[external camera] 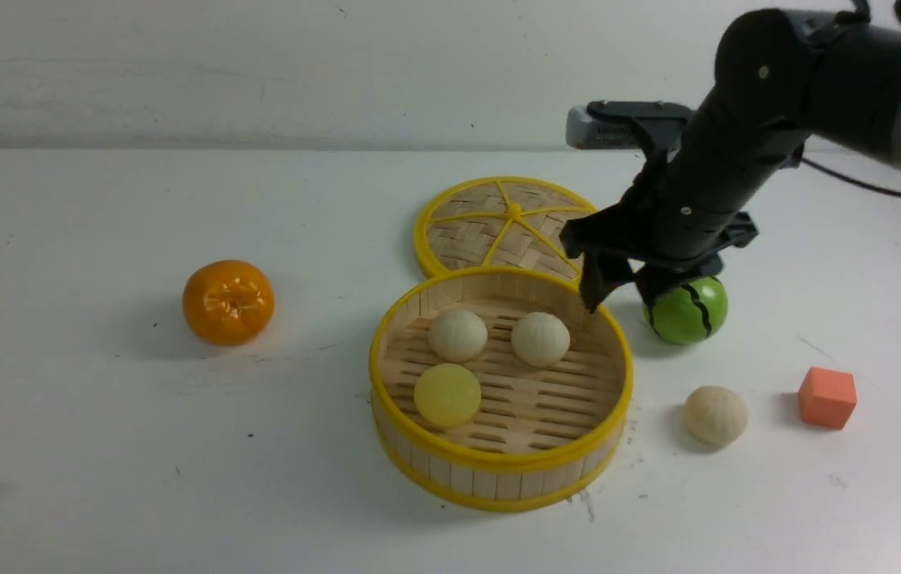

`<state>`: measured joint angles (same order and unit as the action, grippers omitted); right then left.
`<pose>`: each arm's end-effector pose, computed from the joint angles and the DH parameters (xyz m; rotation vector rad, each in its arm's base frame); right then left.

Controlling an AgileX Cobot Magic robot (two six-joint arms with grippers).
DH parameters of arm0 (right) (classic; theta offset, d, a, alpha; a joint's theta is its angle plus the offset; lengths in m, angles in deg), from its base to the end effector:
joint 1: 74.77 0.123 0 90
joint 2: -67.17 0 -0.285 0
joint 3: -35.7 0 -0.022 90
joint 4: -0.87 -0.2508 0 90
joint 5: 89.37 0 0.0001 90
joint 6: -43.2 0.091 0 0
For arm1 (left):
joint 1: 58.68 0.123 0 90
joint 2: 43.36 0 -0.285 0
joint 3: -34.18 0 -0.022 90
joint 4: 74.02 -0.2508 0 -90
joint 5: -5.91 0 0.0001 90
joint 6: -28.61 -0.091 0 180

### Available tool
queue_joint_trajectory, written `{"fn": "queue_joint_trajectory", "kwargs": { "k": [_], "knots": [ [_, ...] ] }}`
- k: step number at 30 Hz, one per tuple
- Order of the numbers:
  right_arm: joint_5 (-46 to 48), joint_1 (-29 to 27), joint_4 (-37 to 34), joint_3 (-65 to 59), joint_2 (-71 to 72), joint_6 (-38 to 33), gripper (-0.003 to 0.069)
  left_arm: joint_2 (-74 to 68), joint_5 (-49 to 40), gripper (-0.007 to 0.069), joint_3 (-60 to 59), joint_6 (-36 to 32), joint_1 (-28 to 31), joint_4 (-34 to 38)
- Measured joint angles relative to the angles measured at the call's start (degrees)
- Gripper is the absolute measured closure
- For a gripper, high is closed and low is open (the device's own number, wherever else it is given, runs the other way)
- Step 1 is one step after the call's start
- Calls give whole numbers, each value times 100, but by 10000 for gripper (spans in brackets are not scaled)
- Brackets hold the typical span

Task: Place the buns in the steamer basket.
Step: Use the right arm to grab a steamed stuffed bun

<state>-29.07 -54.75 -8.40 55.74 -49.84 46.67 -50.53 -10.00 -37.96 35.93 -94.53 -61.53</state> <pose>0.3867 0.1545 0.2854 -0.3269 2.7479 0.3258 0.0374 -0.0337 0.2189 0.2923 1.6897 -0.7745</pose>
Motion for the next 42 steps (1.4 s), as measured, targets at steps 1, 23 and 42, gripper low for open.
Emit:
{"fn": "queue_joint_trajectory", "kwargs": {
  "k": [1, 23, 42],
  "knots": [
    [142, -5, 557, -365, 373, 284, 284, 0, 0, 606, 0, 0, 0, 0],
    [-893, -799, 135, -2031, 259, 688, 443, 0, 0, 597, 0, 0, 0, 0],
    [-1422, -801, 334, -2031, 3, 572, 415, 0, 0, 585, 0, 0, 0, 0]
  ]
}}
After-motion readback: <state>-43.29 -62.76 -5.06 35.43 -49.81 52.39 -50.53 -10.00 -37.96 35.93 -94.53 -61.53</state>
